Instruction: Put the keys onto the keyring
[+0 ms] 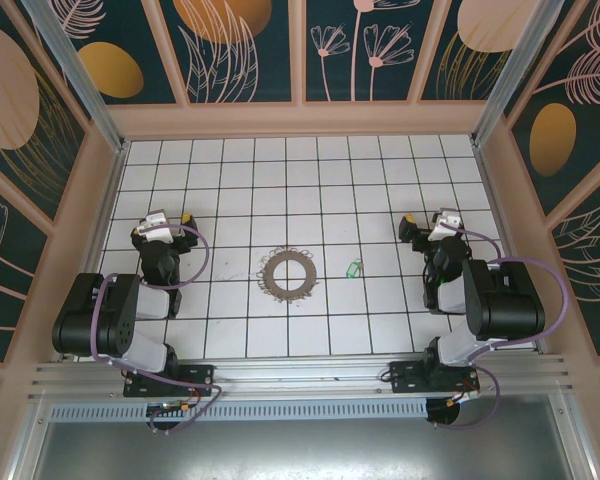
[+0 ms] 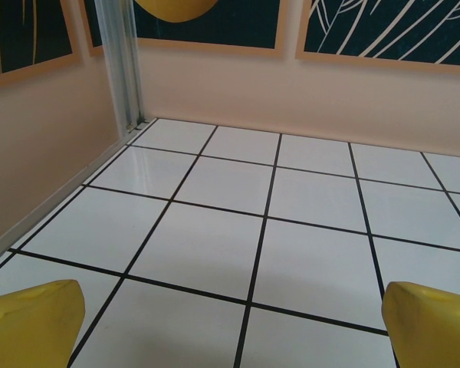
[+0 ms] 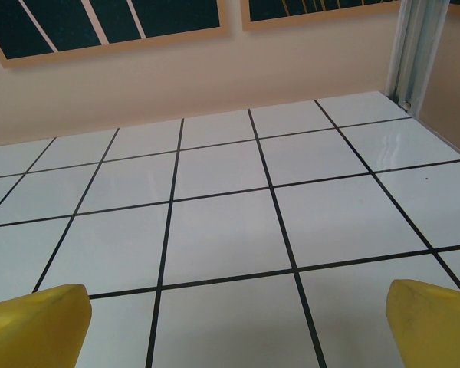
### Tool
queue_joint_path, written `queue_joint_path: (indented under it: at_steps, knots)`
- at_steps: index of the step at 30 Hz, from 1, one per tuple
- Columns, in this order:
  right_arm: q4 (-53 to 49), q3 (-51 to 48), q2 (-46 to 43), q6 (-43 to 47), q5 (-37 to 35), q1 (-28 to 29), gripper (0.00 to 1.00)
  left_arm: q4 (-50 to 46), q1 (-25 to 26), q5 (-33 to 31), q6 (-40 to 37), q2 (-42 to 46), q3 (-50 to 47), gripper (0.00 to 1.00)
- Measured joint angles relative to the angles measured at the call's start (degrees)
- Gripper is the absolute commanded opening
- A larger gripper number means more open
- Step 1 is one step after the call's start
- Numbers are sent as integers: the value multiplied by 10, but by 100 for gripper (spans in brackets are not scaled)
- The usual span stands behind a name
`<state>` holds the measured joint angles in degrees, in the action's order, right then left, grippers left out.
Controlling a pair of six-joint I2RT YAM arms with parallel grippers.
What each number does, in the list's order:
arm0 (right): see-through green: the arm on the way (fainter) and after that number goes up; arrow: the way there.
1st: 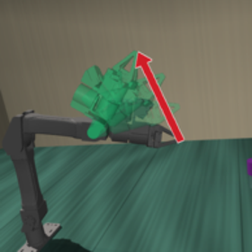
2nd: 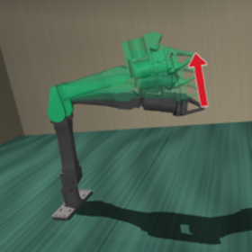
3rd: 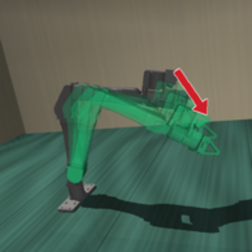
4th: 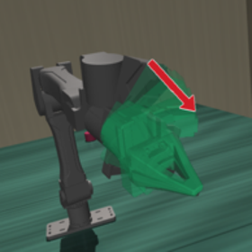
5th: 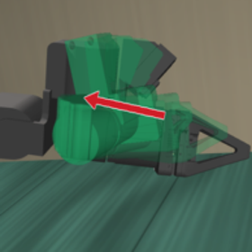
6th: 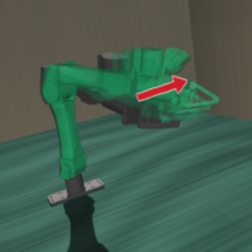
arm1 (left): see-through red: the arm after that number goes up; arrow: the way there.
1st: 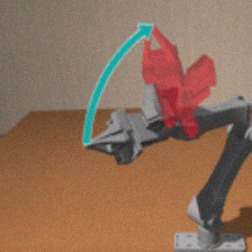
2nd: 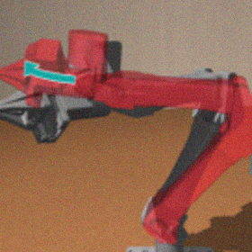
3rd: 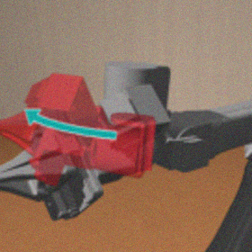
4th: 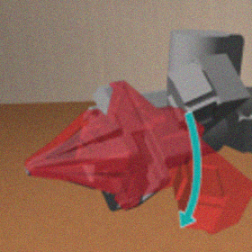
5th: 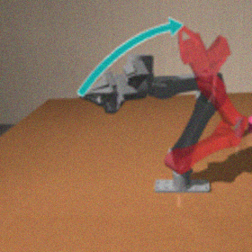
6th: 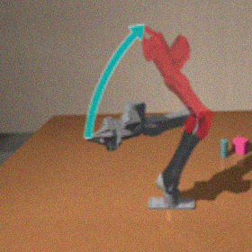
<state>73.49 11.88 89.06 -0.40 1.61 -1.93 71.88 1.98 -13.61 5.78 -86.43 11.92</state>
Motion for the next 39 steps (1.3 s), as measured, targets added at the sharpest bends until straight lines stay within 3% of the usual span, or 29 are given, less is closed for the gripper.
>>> queue_joint_path:
  at_steps: [35, 39]
  knots:
    - [7, -4, -2, -4, -9, 0, 99, -1, -1, 12, -2, -2, 5, 99]
    - [-10, -19, -54, -6, -24, 3, 99, -74, -1, 10, -2, 26, 35, 99]
